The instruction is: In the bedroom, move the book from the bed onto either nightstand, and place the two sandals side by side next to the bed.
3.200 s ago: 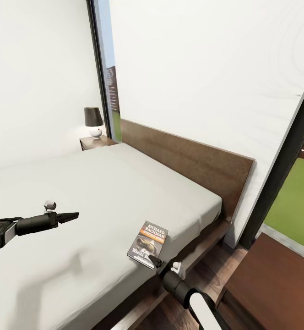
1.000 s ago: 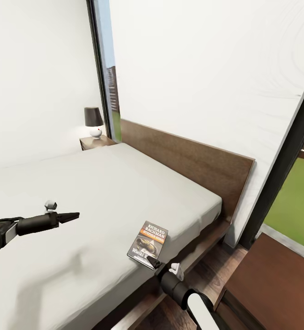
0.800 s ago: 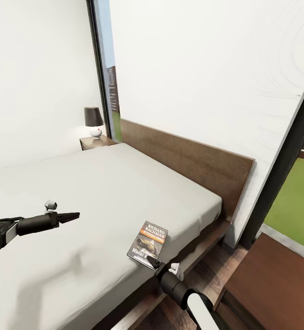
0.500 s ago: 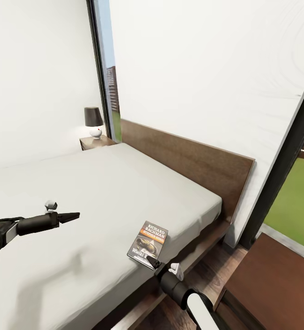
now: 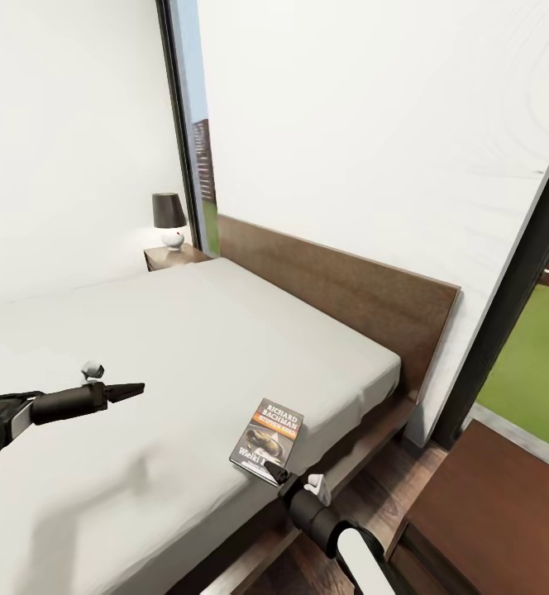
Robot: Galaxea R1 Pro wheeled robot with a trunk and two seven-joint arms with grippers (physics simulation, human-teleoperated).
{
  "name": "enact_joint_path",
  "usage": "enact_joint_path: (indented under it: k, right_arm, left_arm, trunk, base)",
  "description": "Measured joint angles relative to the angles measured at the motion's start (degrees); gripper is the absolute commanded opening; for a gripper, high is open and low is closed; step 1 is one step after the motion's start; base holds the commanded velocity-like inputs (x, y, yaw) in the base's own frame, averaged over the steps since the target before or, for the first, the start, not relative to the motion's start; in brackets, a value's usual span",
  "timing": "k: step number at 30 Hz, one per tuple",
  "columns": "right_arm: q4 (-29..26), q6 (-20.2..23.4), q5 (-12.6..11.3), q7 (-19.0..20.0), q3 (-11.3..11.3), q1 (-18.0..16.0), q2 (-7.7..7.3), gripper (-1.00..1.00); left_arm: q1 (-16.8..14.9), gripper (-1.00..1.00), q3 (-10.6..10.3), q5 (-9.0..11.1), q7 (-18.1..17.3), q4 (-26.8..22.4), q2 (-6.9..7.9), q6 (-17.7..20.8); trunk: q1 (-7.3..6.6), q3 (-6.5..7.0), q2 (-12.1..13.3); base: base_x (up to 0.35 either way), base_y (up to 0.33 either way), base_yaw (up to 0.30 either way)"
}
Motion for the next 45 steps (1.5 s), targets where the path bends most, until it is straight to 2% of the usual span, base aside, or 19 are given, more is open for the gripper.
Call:
enact_joint_path:
  k: [16,45]
  right_arm:
    - [2.5,0.0,-0.1,0.1,0.0,-1.0,0.09,1.0]
    - [2.7,0.0,-0.1,0.1,0.1,-1.4,0.09,1.0]
  left_arm:
    - [0.0,1.0,-0.1,0.0,0.0,0.0,0.0,0.0]
    - [0.0,1.0,-0.1,0.0,0.0,0.0,-0.09,0.0]
  trunk:
    - [0.0,0.0,0.0]
    - [0.0,0.0,0.0]
  base:
    - [0.0,0.0,0.0]
    - [0.0,0.0,0.0]
